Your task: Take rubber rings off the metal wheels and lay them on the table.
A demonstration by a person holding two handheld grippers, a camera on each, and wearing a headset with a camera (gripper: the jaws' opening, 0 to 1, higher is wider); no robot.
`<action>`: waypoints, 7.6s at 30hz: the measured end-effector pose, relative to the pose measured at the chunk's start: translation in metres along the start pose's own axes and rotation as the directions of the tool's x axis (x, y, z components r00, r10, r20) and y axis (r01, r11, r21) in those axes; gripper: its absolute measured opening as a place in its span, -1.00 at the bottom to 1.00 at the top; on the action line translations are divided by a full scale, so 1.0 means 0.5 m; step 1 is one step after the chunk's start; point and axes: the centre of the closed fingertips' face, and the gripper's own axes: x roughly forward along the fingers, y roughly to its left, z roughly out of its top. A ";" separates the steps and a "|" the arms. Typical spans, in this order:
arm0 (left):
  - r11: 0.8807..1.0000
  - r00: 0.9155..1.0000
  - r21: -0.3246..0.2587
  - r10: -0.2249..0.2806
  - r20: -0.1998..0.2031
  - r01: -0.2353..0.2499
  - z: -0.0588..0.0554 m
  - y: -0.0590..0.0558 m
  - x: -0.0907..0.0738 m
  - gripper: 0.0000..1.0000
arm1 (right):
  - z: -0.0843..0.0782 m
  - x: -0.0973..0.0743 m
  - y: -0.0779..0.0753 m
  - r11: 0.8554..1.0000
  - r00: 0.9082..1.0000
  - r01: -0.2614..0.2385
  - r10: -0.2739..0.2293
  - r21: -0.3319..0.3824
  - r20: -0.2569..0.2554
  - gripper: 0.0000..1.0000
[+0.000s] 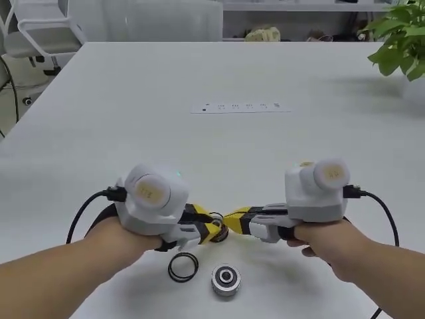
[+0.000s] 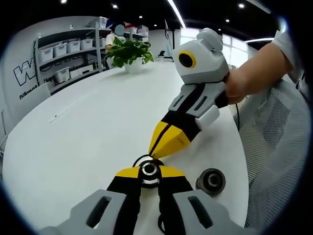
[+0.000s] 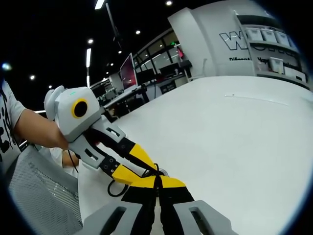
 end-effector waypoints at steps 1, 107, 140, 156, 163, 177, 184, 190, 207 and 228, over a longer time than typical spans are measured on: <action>1.000 1.000 -0.002 -0.004 0.008 0.004 0.004 -0.001 -0.003 -0.91 | 0.001 -0.001 0.000 1.000 1.000 0.000 0.000 0.002 0.002 -1.00; 0.997 0.992 -0.064 0.055 0.118 -0.048 -0.021 -0.073 -0.217 0.38 | -0.068 0.046 0.136 0.987 0.979 -0.145 0.154 0.072 -0.134 -1.00; 0.997 0.994 -0.067 0.042 0.099 -0.036 -0.021 -0.066 -0.209 0.34 | -0.033 0.024 0.099 0.995 0.992 -0.094 0.097 0.041 -0.077 -0.76; 0.995 0.993 -0.080 0.059 0.104 -0.051 -0.005 -0.030 -0.199 0.32 | -0.002 0.001 0.047 0.999 0.999 -0.015 0.014 -0.031 -0.038 -0.70; 0.994 0.992 -0.096 0.063 0.113 -0.053 0.003 -0.013 -0.188 0.30 | -0.004 -0.001 0.033 0.997 0.999 0.007 -0.011 -0.079 -0.047 -0.66; 0.987 0.991 -0.158 0.058 0.121 -0.039 0.010 0.012 -0.162 0.20 | -0.019 -0.007 0.001 0.985 0.996 0.037 -0.050 -0.168 -0.073 -0.55; 0.985 0.993 -0.168 0.049 0.110 -0.030 0.007 0.014 -0.146 0.16 | -0.034 -0.007 -0.004 0.979 0.994 0.032 -0.053 -0.204 -0.101 -0.54; 0.987 0.995 -0.161 0.036 0.088 -0.022 0.000 0.014 -0.129 0.12 | -0.044 -0.003 -0.002 0.974 0.992 0.024 -0.051 -0.223 -0.115 -0.55; 0.989 0.998 -0.144 -0.006 0.058 0.014 -0.004 0.006 -0.077 -0.03 | -0.056 0.006 0.000 0.974 0.992 0.017 -0.045 -0.226 -0.121 -0.62; 0.991 0.999 -0.128 -0.037 0.026 0.040 -0.003 -0.001 -0.023 -0.41 | -0.060 0.009 -0.002 0.974 0.992 0.010 -0.039 -0.228 -0.124 -0.66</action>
